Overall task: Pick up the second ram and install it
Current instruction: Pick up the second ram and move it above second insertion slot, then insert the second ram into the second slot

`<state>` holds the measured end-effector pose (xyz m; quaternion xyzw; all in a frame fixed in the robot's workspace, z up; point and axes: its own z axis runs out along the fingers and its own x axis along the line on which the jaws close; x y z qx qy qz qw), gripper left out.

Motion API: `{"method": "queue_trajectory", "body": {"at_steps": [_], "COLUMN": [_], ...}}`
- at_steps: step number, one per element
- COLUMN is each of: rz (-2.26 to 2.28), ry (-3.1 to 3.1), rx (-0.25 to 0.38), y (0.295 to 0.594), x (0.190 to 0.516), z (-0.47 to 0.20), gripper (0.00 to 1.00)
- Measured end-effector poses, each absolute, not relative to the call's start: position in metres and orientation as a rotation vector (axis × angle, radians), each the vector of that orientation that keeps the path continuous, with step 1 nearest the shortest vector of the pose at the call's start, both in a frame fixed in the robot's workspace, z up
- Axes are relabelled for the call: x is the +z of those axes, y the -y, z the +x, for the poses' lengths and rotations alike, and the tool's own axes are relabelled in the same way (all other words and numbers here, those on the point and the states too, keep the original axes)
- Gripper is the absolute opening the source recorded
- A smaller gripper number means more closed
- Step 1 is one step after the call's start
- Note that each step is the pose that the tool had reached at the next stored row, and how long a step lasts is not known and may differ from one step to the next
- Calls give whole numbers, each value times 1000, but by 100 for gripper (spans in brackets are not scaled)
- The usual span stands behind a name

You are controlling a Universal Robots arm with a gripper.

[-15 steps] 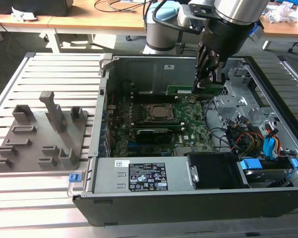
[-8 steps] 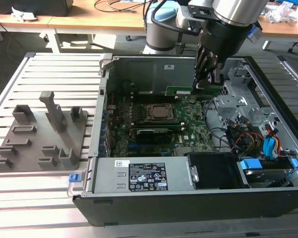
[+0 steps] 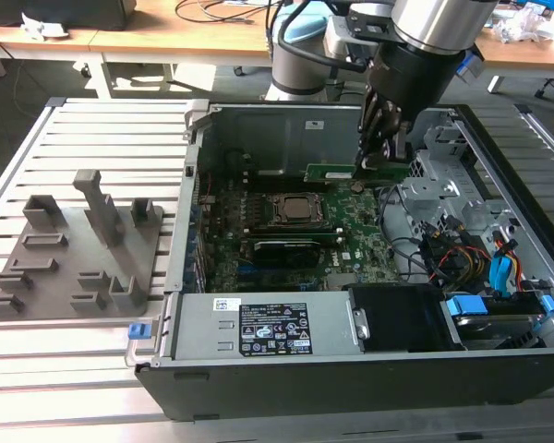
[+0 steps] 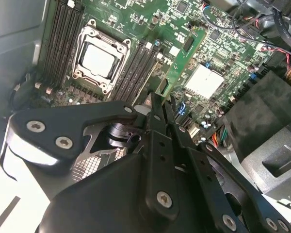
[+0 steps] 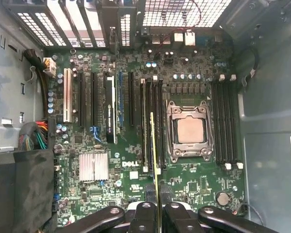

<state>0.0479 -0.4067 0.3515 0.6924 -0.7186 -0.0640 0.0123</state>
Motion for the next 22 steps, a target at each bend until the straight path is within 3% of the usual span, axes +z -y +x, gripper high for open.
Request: {"method": "queue_trajectory", "body": {"at_steps": [22], "rz": [2158], "ry": [2240], "rx": [-200], "y": [411], "x": [343], "z": [43], "gripper": [14]}}
